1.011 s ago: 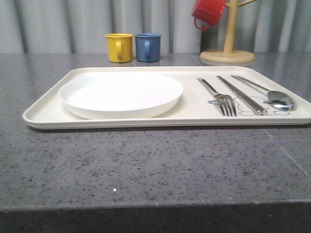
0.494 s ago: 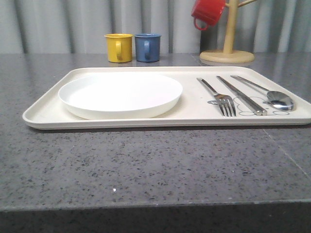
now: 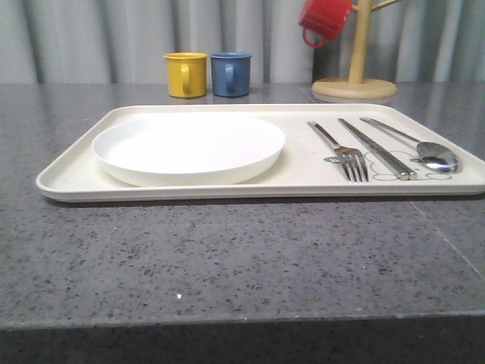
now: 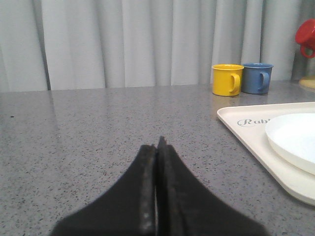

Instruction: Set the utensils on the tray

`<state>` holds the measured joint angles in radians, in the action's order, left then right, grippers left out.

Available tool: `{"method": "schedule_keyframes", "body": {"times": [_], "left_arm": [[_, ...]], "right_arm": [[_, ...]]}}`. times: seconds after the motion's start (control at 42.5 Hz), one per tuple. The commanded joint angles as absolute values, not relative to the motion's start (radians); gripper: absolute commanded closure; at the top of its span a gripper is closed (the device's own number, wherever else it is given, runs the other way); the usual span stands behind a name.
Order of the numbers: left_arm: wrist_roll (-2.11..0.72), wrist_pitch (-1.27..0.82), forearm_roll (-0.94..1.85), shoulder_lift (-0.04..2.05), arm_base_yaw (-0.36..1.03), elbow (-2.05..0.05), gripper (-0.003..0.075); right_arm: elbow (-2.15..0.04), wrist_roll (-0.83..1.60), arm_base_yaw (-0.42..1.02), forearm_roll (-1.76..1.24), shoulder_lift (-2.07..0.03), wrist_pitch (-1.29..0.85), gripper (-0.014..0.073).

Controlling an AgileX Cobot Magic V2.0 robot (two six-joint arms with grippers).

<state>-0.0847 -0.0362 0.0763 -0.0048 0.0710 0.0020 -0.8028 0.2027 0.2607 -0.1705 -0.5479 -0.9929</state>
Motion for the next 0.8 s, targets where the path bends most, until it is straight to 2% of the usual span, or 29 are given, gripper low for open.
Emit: {"method": "schedule_keyframes", "body": {"times": [0.0,0.329,0.611,0.776], "left_arm": [[-0.082,0.054,0.087,-0.026,0.067,0.015,0.0741],[-0.082,0.054,0.087,-0.026,0.067,0.015,0.0741],[-0.082,0.054,0.087,-0.025,0.067,0.015,0.0741],[-0.082,0.054,0.087,-0.025,0.067,0.015,0.0741]], "right_arm": [[-0.827,0.203,0.261,-0.182,-0.552,-0.936,0.0661],[-0.795,0.203,0.260,-0.178,-0.505,-0.905,0.0661],[-0.401,0.203,0.101,-0.160,-0.172,-0.392,0.0661],[-0.176,0.203,0.025,-0.193,-0.016,-0.224,0.0661]]}}
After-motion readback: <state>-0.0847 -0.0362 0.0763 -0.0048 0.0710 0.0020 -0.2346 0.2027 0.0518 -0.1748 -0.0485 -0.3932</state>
